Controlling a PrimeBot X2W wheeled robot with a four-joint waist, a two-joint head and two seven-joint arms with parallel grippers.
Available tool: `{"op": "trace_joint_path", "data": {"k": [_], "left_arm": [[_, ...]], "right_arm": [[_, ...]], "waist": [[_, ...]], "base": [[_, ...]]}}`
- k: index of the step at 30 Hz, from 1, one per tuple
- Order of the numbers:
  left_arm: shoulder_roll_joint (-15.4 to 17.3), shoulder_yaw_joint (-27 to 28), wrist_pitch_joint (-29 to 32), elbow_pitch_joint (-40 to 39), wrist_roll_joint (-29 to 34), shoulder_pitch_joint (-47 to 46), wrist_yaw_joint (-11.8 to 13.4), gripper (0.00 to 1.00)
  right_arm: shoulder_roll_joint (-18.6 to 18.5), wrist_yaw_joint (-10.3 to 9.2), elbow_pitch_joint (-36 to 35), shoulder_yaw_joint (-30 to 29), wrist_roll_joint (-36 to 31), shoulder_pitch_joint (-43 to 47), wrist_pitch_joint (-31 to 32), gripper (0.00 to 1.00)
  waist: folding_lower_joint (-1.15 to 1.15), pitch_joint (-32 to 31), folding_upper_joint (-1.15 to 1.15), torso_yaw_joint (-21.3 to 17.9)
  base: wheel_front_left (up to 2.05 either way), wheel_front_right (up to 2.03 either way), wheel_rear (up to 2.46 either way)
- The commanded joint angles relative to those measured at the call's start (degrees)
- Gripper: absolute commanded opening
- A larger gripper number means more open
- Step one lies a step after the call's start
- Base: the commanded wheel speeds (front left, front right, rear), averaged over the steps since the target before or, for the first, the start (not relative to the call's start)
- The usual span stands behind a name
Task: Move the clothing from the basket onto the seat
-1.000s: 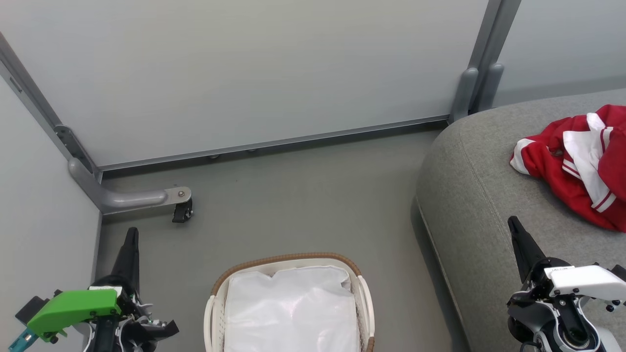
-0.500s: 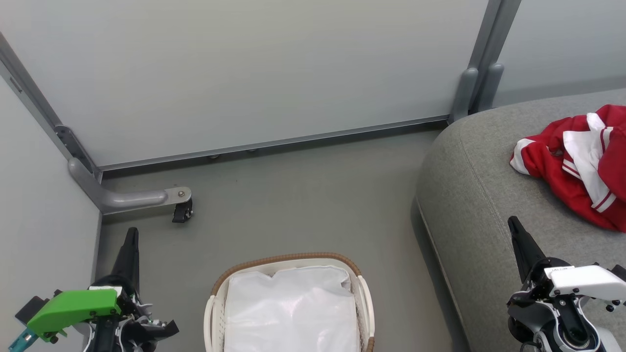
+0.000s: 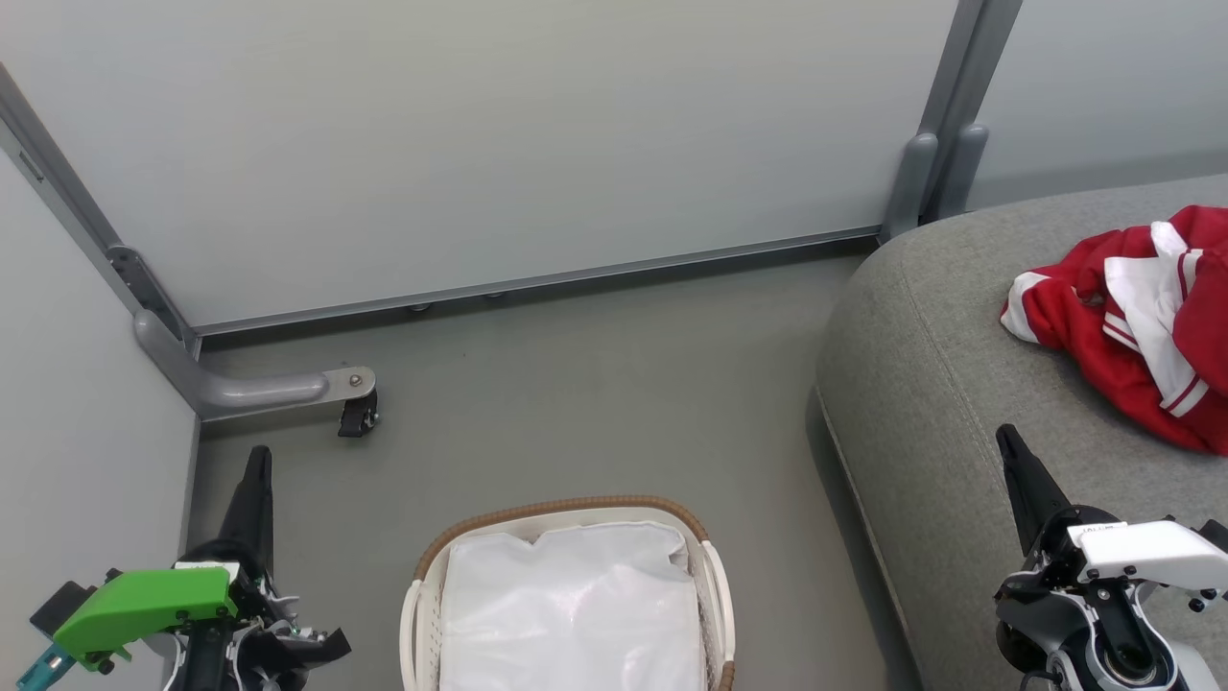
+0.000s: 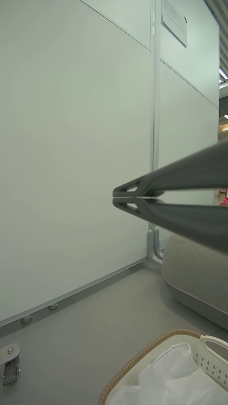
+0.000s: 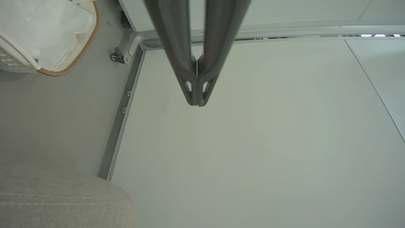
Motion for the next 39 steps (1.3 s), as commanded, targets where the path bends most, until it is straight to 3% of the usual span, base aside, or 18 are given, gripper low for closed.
{"op": "trace_joint_path", "data": {"k": [1,39], "left_arm": [[0.4,0.1,0.2,-0.1,-0.2,-0.5,-0.3,0.0],[0.4,0.1,0.2,-0.1,-0.2,-0.5,-0.3,0.0]], "right_arm": [[-0.3,0.02,-0.2,-0.1,0.2,0.6,0.1,0.0],[-0.3,0.02,-0.2,-0.1,0.2,0.6,0.1,0.0]], "waist": [[0.0,0.0,0.0,0.0],[0.0,0.0,0.0,0.0]], "base": [[0.0,0.0,0.0],[0.0,0.0,0.0]]}}
